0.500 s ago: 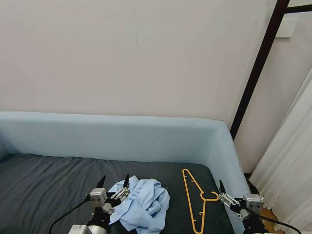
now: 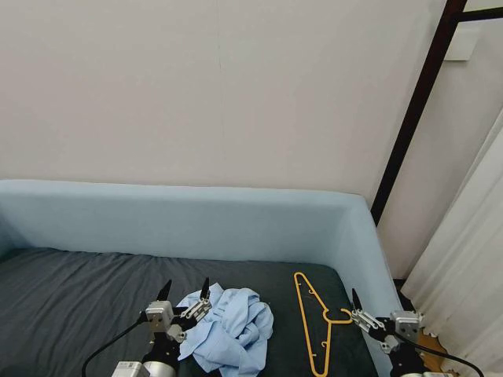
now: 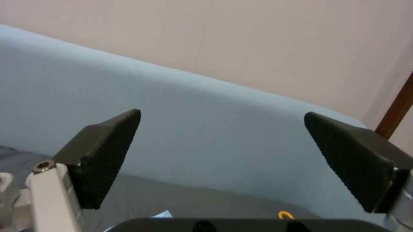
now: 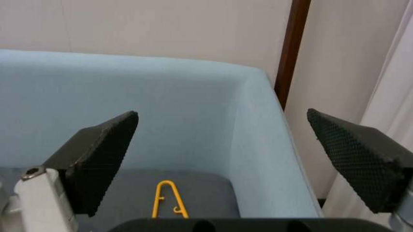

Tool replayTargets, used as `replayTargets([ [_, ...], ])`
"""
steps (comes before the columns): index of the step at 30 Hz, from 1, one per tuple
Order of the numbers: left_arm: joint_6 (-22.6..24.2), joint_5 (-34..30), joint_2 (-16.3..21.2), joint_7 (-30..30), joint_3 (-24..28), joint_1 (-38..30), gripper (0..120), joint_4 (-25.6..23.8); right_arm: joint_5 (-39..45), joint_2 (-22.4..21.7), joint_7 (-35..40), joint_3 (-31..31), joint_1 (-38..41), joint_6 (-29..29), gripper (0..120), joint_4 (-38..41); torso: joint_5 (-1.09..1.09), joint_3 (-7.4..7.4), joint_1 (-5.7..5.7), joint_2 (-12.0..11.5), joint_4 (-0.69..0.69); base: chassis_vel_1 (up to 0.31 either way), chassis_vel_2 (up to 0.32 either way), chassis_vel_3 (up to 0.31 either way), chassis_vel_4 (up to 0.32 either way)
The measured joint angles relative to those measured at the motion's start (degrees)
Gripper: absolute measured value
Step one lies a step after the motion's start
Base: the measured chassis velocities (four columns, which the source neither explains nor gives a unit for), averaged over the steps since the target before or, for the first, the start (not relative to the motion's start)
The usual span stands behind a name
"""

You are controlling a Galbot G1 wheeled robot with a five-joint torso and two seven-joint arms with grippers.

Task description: Pick up the clothes from the sofa and hang them on the clothes hanger.

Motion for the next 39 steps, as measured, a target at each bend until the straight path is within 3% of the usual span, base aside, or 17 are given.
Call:
replayTargets([
  [9, 0.0, 0.59, -0.32, -0.19, -0.26, 0.82, 100, -0.24, 2.83, -1.4, -0.24, -0.82, 2.04, -0.06, 100, -0.79, 0.0, 0.0, 0.0, 0.0, 0.0, 0.0, 0.0, 0.0, 0.0],
  [15, -1.65, 1.83, 0.32, -0.26, -1.8, 2.3, 100, -0.22, 5.57, -6.32, -2.27, -2.99, 6.59, 0.0, 100, -4.68, 0.0, 0.0, 0.0, 0.0, 0.0, 0.0, 0.0, 0.0, 0.0],
  [20, -5.09, 1.93, 0.64, -0.4, -2.96, 3.7, 100, -0.06, 17.37, -9.65, -3.91, -8.97, 12.54, -2.06, 100, -7.71, 0.0, 0.0, 0.0, 0.0, 0.01, 0.0, 0.0, 0.0, 0.0],
  [25, -8.15, 1.88, 0.31, -1.87, -3.87, 4.26, 100, -0.19, 39.65, -10.69, -2.61, -19.39, 25.5, -10.41, 100, -14.17, -0.01, 0.0, 0.0, 0.0, 0.01, 0.0, 0.0, 0.0, 0.0],
  [26, -8.15, 1.88, 0.31, -1.87, -3.87, 4.26, 100, -0.19, 39.65, -10.69, -2.61, -19.39, 25.5, -10.41, 100, -14.17, -0.01, 0.0, 0.0, 0.0, 0.01, 0.0, 0.0, 0.0, 0.0],
  [29, -9.1, 1.86, -0.4, -2.45, -4.4, 4.61, 100, -1.69, 50.93, -8.33, 1.02, -25.32, 34.21, -13.82, 100, -20.95, -0.01, 0.01, 0.0, 0.0, 0.0, 0.0, 0.0, 0.0, 0.0],
  [31, -9.19, 1.87, -0.54, -2.45, -4.5, 4.65, 100, -2.11, 53.25, -7.43, 2.28, -26.73, 36.16, -14.36, 100, -23.04, -0.02, 0.01, 0.0, 0.0, 0.01, 0.0, 0.0, 0.0, 0.0],
  [34, -9.47, 1.89, -1.49, -2.5, -4.69, 4.32, 100, -3.53, 60.95, -2.51, 8.67, -31.99, 43.53, -16.95, 100, -31.12, -0.01, 0.01, 0.0, 0.0, 0.0, 0.0, 0.0, 0.0, 0.0],
  [37, -9.61, 1.91, -2.14, -2.53, -4.7, 4.03, 100, -3.97, 63.05, 0.18, 11.09, -33.45, 46.71, -19.11, 100, -35.1, -0.02, 0.0, 0.0, 0.0, -0.01, 0.0, 0.0, 0.0, 0.0],
  [39, -9.69, 2.13, -3.0, -2.58, -4.61, 3.81, 100, -4.14, 63.62, 4.22, 12.23, -34.81, 50.7, -20.69, 100, -41.18, -0.03, 0.01, 0.0, 0.0, 0.0, 0.0, 0.0, 0.0, 0.0],
])
